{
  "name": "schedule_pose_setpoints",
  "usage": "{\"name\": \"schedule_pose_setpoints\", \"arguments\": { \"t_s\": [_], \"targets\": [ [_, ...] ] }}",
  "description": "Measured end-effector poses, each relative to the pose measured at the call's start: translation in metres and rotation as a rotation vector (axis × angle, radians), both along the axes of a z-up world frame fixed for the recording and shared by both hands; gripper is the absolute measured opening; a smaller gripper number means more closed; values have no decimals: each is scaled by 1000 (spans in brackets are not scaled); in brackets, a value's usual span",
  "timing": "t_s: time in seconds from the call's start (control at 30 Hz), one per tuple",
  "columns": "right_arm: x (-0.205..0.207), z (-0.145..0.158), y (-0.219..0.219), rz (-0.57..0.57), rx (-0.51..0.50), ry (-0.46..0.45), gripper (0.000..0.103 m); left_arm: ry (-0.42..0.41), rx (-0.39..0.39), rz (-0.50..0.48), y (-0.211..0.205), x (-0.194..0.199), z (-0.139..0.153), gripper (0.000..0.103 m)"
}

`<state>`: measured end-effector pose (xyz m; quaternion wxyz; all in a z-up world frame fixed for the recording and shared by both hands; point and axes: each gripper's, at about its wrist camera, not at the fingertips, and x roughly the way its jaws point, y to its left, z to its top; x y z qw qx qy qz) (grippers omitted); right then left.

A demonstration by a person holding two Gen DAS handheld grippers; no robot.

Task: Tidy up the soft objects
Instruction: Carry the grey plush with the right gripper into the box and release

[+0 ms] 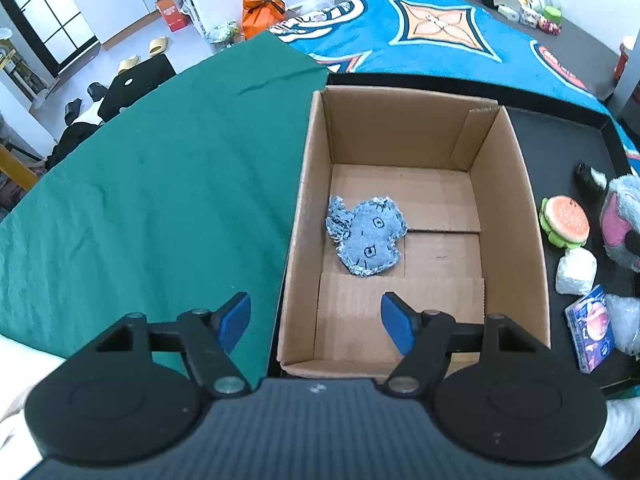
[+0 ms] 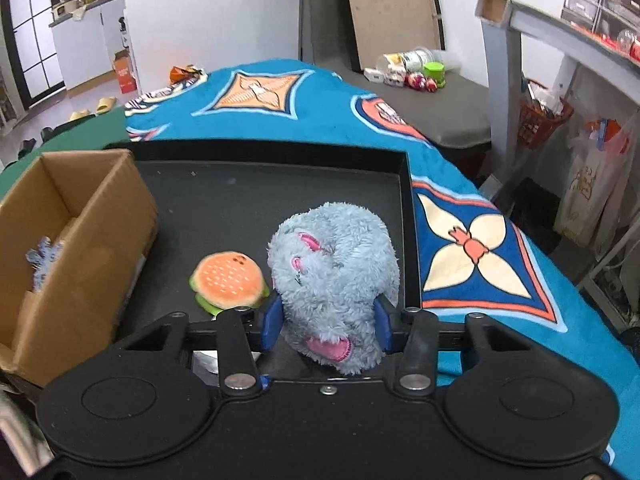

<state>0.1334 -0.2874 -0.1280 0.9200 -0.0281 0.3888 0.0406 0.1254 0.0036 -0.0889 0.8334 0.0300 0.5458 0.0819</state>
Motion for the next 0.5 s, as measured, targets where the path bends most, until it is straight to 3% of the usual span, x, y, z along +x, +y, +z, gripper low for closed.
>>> {"name": "schedule_pose_setpoints", "arguments": {
  "t_s": [0.5],
  "targets": [
    [-7, 43, 36, 85, 13, -89, 44, -75, -10, 39, 11, -7, 9, 71]
  ]
}}
